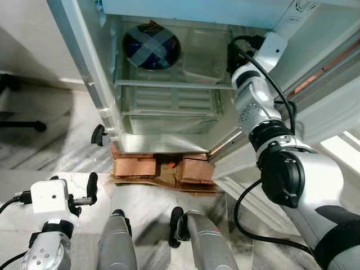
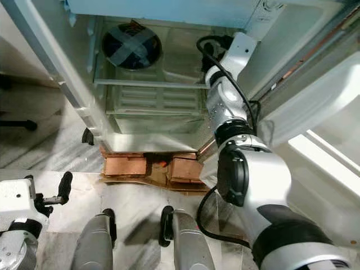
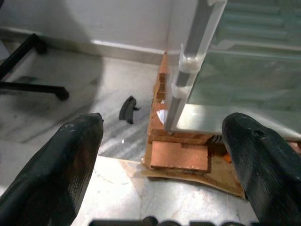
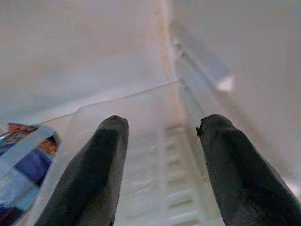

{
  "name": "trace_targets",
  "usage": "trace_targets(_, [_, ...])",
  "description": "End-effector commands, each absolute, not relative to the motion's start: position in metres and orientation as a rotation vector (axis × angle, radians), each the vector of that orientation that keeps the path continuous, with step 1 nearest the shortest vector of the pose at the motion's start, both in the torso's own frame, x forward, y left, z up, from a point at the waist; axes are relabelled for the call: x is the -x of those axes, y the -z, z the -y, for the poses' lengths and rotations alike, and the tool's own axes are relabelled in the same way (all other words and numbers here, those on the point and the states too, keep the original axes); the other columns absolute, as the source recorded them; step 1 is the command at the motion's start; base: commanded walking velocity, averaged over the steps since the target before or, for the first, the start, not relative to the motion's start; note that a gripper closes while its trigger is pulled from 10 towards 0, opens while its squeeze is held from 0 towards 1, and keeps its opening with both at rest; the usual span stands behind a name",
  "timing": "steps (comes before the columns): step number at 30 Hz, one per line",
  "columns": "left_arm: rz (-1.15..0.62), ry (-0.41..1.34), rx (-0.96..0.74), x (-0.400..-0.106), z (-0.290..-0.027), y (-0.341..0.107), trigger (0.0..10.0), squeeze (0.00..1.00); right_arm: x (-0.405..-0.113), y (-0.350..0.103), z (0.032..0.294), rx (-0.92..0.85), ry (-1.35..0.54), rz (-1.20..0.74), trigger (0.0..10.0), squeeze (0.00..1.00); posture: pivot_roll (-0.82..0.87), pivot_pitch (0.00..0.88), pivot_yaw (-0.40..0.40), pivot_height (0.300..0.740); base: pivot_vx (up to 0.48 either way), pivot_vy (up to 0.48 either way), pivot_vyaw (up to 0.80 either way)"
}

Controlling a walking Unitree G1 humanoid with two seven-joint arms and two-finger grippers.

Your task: Restocking fridge

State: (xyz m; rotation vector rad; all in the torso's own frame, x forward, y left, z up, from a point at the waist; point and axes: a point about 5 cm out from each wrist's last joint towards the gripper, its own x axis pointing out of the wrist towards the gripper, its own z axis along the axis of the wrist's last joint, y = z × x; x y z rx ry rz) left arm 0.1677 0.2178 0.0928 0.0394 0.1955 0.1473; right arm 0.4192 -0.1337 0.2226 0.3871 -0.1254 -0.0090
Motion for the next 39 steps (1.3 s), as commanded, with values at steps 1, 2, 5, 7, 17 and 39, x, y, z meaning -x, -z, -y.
trace_targets(1, [-0.229, -0.154, -0.039, -0.165, -0.217, -0.085, 10.0, 0.00, -0.417, -0.213, 0.142, -0.354, 0.007, 0.111, 10.0, 1.00, 0.33, 0.274, -0.169, 0.740, 0.000, 0.000, 0.00])
trace_targets(2, [-0.229, -0.154, -0.039, -0.165, -0.217, -0.085, 10.0, 0.00, -0.417, -0.213, 0.142, -0.354, 0.007, 0.111, 10.0, 1.00, 0.33, 0.274, -0.169, 0.740, 0.000, 0.000, 0.00])
trace_targets(5, [-0.219, -0.151, -0.043, -0.170, -0.218, -0.085, 10.0, 0.00, -0.415, -0.209, 0.144, -0.306, -0.042, 0.118, 10.0, 1.00, 0.32, 0.267, -0.159, 0.740, 0.000, 0.000, 0.00])
trace_targets(7, [-0.206, -0.139, -0.053, -0.175, -0.218, -0.088, 10.0, 0.00, -0.414, -0.206, 0.144, -0.277, -0.080, 0.119, 10.0, 1.00, 0.30, 0.261, -0.152, 0.740, 0.000, 0.000, 0.00])
trace_targets(17, [-0.195, -0.119, -0.024, -0.193, -0.217, -0.084, 10.0, 0.00, -0.379, -0.149, 0.133, -0.161, -0.411, 0.081, 10.0, 1.00, 0.22, 0.179, -0.132, 0.740, 0.000, 0.000, 0.00])
trace_targets(39, [-0.154, -0.042, 0.005, -0.234, -0.199, -0.077, 10.0, 0.00, -0.277, -0.097, 0.151, -0.112, -0.269, 0.074, 10.0, 0.00, 0.15, 0.033, -0.084, 0.740, -0.137, 0.000, 0.00])
